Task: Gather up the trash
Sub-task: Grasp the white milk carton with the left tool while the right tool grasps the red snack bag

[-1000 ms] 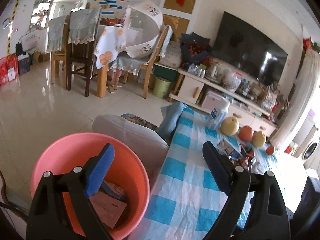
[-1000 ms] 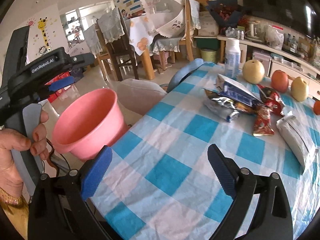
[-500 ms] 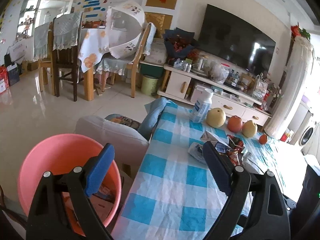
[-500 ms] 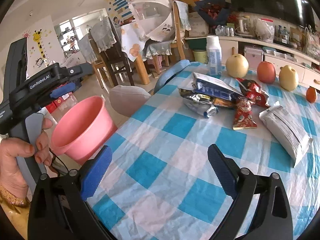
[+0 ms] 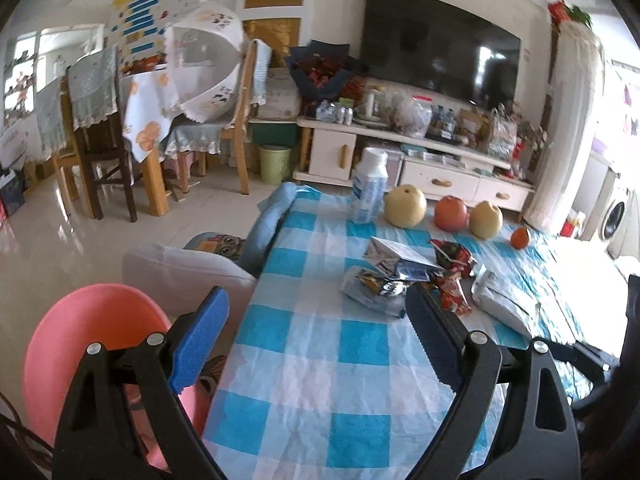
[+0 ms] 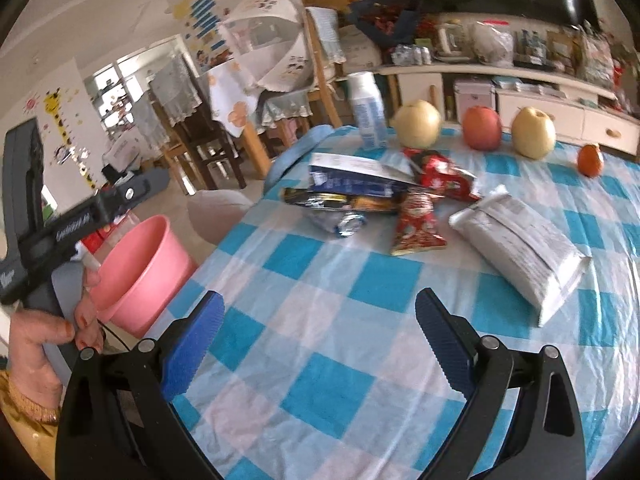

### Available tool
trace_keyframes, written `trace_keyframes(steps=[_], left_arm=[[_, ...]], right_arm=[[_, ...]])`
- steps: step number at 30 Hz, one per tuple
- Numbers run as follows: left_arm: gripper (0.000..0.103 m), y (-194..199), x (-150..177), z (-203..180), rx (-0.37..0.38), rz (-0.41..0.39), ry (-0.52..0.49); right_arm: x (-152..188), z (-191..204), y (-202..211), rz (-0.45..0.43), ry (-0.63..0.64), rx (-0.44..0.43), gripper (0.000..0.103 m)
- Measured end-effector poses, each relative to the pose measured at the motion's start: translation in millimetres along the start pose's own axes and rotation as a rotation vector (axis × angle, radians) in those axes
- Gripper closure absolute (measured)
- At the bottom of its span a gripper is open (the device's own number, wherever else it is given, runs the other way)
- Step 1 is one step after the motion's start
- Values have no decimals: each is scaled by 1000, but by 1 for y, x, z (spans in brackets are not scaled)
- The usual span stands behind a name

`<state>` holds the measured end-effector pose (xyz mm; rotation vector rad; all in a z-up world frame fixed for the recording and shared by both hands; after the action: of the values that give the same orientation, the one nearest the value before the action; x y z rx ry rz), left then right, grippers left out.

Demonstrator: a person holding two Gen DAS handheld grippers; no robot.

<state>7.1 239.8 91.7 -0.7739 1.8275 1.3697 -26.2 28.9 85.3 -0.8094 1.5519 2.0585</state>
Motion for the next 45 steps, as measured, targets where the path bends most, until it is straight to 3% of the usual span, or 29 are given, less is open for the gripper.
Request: trace_keyframes(steps=[11, 19, 23, 33, 39, 41, 43, 45], left_arm=[[13, -48, 8, -43, 55, 87, -101], [13, -98, 5, -56, 36, 134, -124], [13, -110, 0, -51, 43, 113, -78], [13, -160, -23, -38, 152, 100, 51], [13, -189, -24, -22, 250, 125, 234], [19, -197, -20, -20, 274, 156, 284], [33, -205, -13, -17, 261, 193, 320], [40, -209, -8, -16, 272, 216, 348]], right_arm=[[-23, -68, -5, -8, -112, 64, 8], [-50, -87, -36, -27, -15, 150, 8], [-64, -94, -61, -14, 1, 141, 8], [-109, -115, -121, 61, -106, 50, 8], [-121, -119, -158, 139, -163, 0, 8], [-115, -114, -172, 174, -129, 5, 8], [-108, -106, -182, 209, -76, -8, 8], [-105, -96, -179, 172, -9, 4, 12]])
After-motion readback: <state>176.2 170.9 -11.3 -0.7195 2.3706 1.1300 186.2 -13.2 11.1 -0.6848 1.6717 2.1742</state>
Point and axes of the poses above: each gripper's, at about its wrist camera, not at the fingertips, and y roughly against the way its jaws point, z to its left, x to its underside, the point moved 4 cm from there along -y, roughly the way its jaws point, and after that the axes turned 12 degrees about x, right-handed, at the moved point
